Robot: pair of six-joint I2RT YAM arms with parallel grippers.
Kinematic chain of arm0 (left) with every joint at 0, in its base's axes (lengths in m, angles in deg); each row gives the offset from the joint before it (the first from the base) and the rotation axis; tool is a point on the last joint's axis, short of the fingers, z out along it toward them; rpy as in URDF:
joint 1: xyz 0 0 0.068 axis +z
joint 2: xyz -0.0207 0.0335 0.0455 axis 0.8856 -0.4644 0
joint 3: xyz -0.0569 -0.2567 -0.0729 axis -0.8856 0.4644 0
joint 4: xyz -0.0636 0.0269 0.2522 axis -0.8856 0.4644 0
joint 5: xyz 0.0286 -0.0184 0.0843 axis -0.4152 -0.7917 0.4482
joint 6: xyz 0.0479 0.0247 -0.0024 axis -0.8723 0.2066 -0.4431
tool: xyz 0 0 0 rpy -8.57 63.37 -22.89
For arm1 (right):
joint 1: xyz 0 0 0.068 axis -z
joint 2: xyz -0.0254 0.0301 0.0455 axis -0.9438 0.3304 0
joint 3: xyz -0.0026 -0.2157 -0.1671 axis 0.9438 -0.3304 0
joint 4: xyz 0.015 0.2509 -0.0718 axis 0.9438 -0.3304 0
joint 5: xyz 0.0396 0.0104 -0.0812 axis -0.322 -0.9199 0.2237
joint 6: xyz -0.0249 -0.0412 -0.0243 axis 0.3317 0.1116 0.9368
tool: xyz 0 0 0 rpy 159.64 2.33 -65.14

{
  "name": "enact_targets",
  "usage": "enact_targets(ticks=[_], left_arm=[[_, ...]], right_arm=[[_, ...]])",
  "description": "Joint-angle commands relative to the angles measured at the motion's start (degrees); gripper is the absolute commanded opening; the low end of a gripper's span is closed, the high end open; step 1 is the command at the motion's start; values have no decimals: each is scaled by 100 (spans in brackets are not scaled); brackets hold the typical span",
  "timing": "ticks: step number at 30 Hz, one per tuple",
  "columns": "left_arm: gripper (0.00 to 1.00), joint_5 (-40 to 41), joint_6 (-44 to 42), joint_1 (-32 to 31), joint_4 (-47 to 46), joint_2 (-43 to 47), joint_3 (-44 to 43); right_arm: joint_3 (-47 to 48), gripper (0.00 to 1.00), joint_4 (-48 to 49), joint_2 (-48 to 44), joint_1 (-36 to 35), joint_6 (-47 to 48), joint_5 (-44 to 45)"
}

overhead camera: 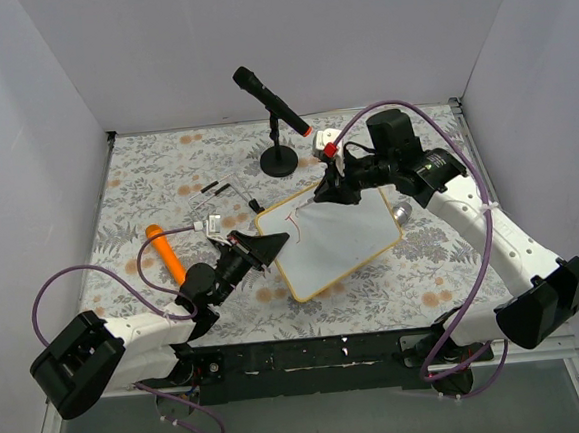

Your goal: Write a sentence on the whiteboard

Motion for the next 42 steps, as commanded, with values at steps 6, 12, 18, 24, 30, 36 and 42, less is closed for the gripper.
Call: enact_targets(ticks=[6, 12, 18, 24, 30, 36, 42], left_arm=[[0, 18, 152, 16, -839, 207, -250], [0, 71, 126, 16, -786, 269, -242], [0, 62, 126, 16, -795, 269, -242], [0, 53, 117, 16, -795, 251, -242], [0, 35, 117, 16, -830, 207, -233], [0, 35, 134, 16, -865, 163, -215], [0, 44, 126, 16, -847, 172, -198]], right_arm=[[-173, 1, 135, -191, -20, 73, 312], [-323, 1, -146, -288, -12, 285, 154], [-367, 1, -287, -288, -20, 382, -162], [-262, 1, -244, -147, -56, 259, -391], [19, 1, -130, 37, -56, 39, -294], [221, 1, 37, 125, -47, -84, -92], [362, 1, 55, 178, -20, -128, -153]])
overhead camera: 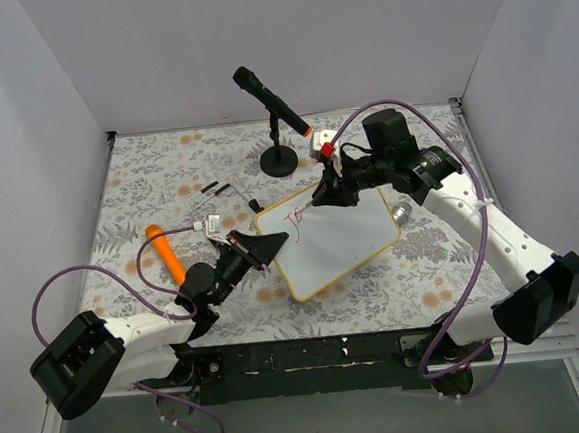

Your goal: Write a sentence on the whiteboard

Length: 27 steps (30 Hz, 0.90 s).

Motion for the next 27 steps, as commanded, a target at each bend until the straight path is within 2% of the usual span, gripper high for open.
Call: enact_targets(ticks=[1, 6, 13, 27], left_arm=[[0, -13, 132, -10, -869, 181, -198], [0, 93, 80, -10, -738, 268, -189], [0, 75, 88, -10, -799, 277, -163], [0, -65, 150, -1, -930, 190, -198]], right_arm=[[316, 1, 199, 19, 36, -100, -5], [256, 1, 76, -349, 554, -240, -813], [-237, 1, 252, -597, 775, -266, -875], [-184, 1, 419, -237, 749, -434, -919]])
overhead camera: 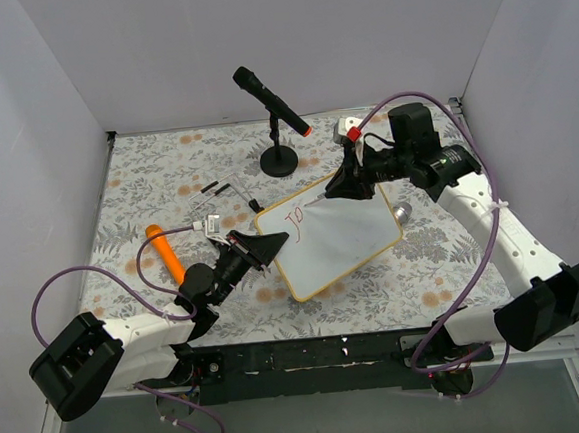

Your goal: Write a sentence on the whiteboard

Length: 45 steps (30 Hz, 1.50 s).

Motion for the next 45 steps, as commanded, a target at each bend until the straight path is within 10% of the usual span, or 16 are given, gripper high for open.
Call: enact_targets(ticks=[1, 45], left_arm=[[0, -41, 178, -10, -896, 122, -206], [0, -68, 231, -1, -1063, 42, -163]], right_arm=[[-3, 1, 253, 21, -34, -117, -110], [-21, 1, 262, 109, -43, -11, -102]])
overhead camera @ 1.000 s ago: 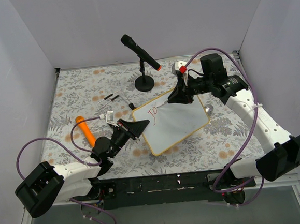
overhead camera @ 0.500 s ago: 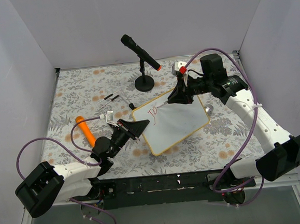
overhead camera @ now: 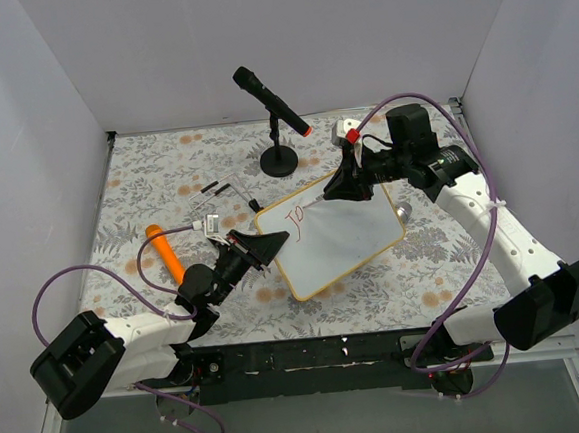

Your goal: Write a sentence on the whiteboard

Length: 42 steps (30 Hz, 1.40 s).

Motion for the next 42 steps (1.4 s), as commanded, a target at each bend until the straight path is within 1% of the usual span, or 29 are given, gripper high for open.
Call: enact_targets(ticks=[1, 20, 31, 38, 42], left_arm=[[0, -22, 179, -1, -833, 95, -156], [0, 84, 117, -1, -710, 262, -138], [0, 48, 135, -1, -737, 209, -138], [0, 22, 152, -1, -789, 139, -138], [0, 13, 152, -1, -807, 121, -130]], right_arm=[[17, 1, 205, 65, -10, -79, 38], [-493, 1, 3, -259, -19, 193, 232], [-2, 1, 170, -58, -1, 18, 636], [236, 1, 240, 127, 34, -70, 627], [184, 1, 240, 162, 34, -79, 557]])
